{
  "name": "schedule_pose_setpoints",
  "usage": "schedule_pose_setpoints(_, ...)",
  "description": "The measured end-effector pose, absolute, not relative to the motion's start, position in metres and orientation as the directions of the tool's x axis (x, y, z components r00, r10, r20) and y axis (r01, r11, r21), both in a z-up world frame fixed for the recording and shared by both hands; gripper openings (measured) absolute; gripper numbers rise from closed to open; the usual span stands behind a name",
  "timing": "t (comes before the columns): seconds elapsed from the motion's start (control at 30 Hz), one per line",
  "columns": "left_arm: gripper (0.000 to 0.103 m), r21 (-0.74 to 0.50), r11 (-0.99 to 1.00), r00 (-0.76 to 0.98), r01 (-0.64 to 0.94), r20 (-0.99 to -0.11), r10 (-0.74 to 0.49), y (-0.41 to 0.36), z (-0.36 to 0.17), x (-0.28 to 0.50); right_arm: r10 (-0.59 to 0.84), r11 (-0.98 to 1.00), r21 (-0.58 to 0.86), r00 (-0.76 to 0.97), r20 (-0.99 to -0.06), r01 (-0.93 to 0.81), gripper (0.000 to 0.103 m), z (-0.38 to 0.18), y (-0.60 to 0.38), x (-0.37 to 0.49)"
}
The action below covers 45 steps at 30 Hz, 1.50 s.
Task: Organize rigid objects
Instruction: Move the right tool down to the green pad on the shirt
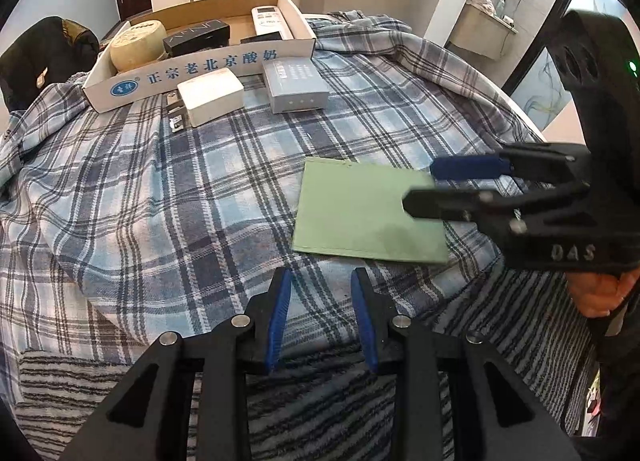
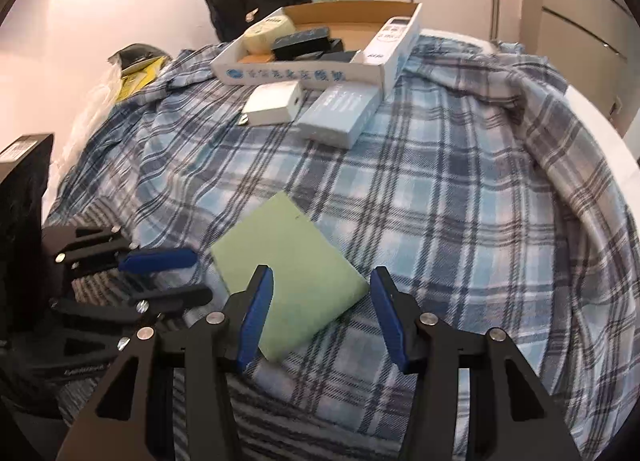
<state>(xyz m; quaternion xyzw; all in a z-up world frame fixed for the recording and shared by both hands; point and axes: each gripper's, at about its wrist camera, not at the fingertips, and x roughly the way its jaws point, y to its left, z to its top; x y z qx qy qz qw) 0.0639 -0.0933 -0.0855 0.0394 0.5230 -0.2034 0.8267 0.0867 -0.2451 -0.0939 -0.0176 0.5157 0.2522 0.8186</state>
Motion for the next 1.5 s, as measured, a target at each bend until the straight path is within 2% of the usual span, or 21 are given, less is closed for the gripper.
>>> schedule_pose_setpoints(0.3,0.034,-0.161,0.934,0.437,0.319,-0.85,-0.296,-0.069,-0.07,0.063,0.404,0.829,0.211,0.294,-0.866,-0.518,0.049,-0.093,-0.221,0.052)
schedule_pose_setpoints(0.4,0.034,-0.138,0.944,0.491,0.3,-0.826,-0.277,-0.062,-0.061,0.062,0.324,0.879,0.124,0.388,-0.863,-0.46,0.056,-0.087,-0.215,0.05)
schedule_pose_setpoints(0.57,0.034,-0.124,0.958,0.551,0.258,-0.796,-0.252,-0.047,-0.054,0.06,0.24,0.956,0.114,0.501,-0.831,-0.269,0.058,-0.076,-0.21,0.043)
schedule_pose_setpoints(0.73,0.034,-0.121,0.966,0.565,0.227,-0.792,-0.232,-0.038,-0.058,0.062,0.184,0.971,0.062,0.554,-0.812,-0.231,0.059,-0.077,-0.184,0.031)
schedule_pose_setpoints(0.9,0.034,-0.117,0.964,0.568,0.237,-0.789,-0.235,-0.037,-0.061,0.059,0.171,0.977,0.074,0.53,-0.831,-0.2,0.059,-0.088,-0.179,0.041)
schedule_pose_setpoints(1.3,0.034,-0.158,0.953,0.536,0.258,-0.798,-0.277,-0.037,-0.068,0.06,0.089,0.985,-0.006,0.541,-0.836,-0.171,0.061,-0.092,-0.172,0.038)
schedule_pose_setpoints(1.5,0.034,-0.161,0.952,0.528,0.261,-0.802,-0.28,-0.037,-0.07,0.059,0.095,0.983,-0.001,0.513,-0.853,-0.184,0.07,-0.097,-0.171,0.042)
